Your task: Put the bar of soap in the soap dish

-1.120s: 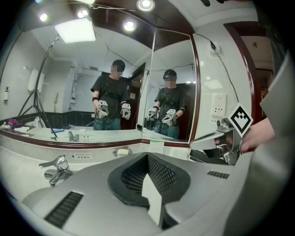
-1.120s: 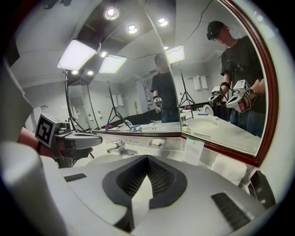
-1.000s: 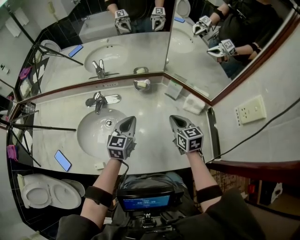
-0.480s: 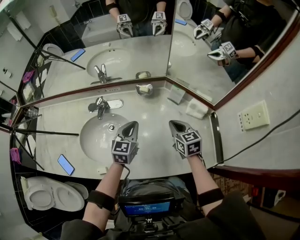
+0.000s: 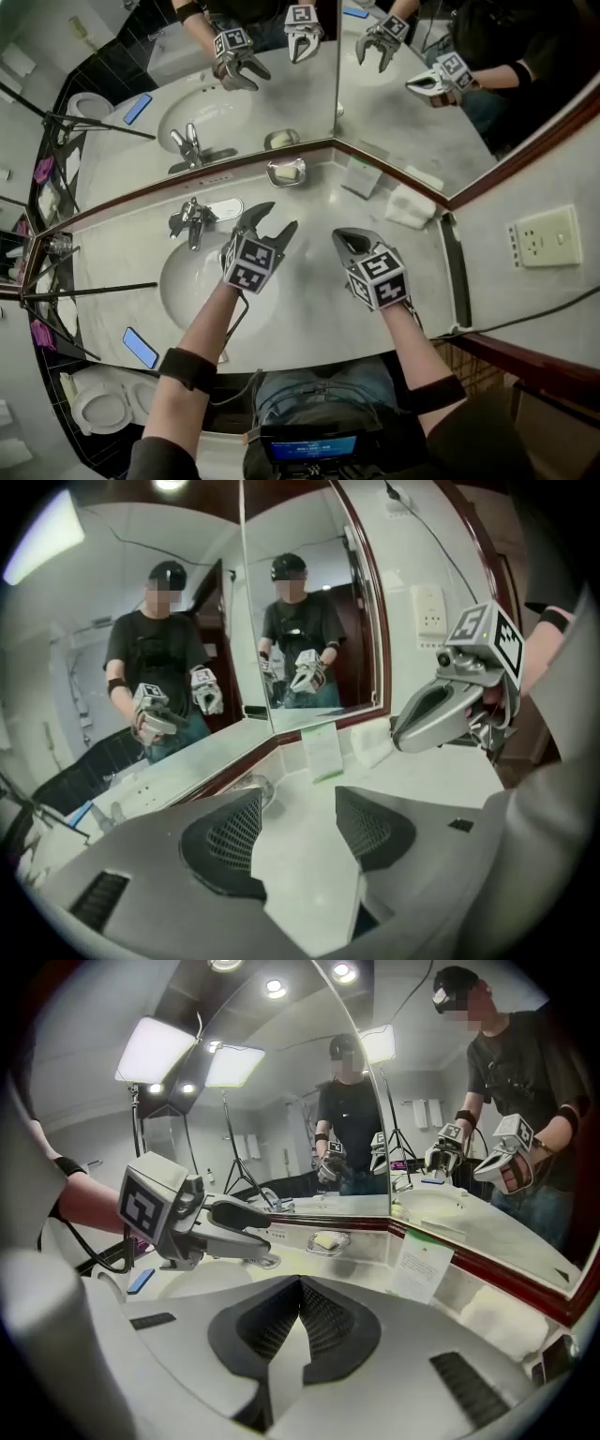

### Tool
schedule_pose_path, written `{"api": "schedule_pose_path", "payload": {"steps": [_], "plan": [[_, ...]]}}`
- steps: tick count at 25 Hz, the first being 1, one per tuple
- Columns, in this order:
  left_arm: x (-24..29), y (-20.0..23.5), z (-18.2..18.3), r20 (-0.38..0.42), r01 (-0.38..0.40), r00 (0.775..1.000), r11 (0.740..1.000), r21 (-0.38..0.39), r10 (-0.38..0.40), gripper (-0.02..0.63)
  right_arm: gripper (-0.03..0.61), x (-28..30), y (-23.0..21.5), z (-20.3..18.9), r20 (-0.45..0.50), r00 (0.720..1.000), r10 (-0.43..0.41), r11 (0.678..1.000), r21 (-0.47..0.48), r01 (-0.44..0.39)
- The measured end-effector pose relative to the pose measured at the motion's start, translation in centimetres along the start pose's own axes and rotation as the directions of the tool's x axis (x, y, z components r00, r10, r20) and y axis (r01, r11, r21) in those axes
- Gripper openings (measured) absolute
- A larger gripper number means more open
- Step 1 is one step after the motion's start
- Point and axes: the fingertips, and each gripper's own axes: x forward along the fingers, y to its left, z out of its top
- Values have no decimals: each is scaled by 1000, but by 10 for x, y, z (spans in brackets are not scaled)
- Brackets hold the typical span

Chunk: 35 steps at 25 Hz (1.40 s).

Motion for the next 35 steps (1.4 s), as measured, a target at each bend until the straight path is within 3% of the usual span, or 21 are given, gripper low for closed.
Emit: {"api": "schedule_pose_path", "payload": {"steps": [6, 10, 15, 25, 32, 35], "plan": [[61, 36, -19, -124, 54, 992, 976, 210, -28, 265, 18, 41, -8, 0, -13, 1000, 17, 1000, -9, -17], [90, 58, -29, -207, 121, 977, 911, 394, -40, 265, 18, 58, -11, -6, -12, 1000, 25, 1000, 6, -24], [114, 77, -36, -296, 213, 953, 823, 526, -57, 265, 18, 67, -12, -19, -26, 999, 26, 999, 27, -26], [145, 90, -53, -420, 317, 904, 776, 545, -74, 237, 18, 63, -28, -43, -47, 999, 7, 997, 72, -4], [147, 83, -57, -475, 395, 866, 797, 457, -157, 162, 18, 61, -34, -47, -49, 999, -2, 997, 79, 6], [147, 81, -57, -470, 397, 866, 803, 443, -169, 134, 18, 62, -33, -48, -48, 999, -1, 997, 78, 5]]}}
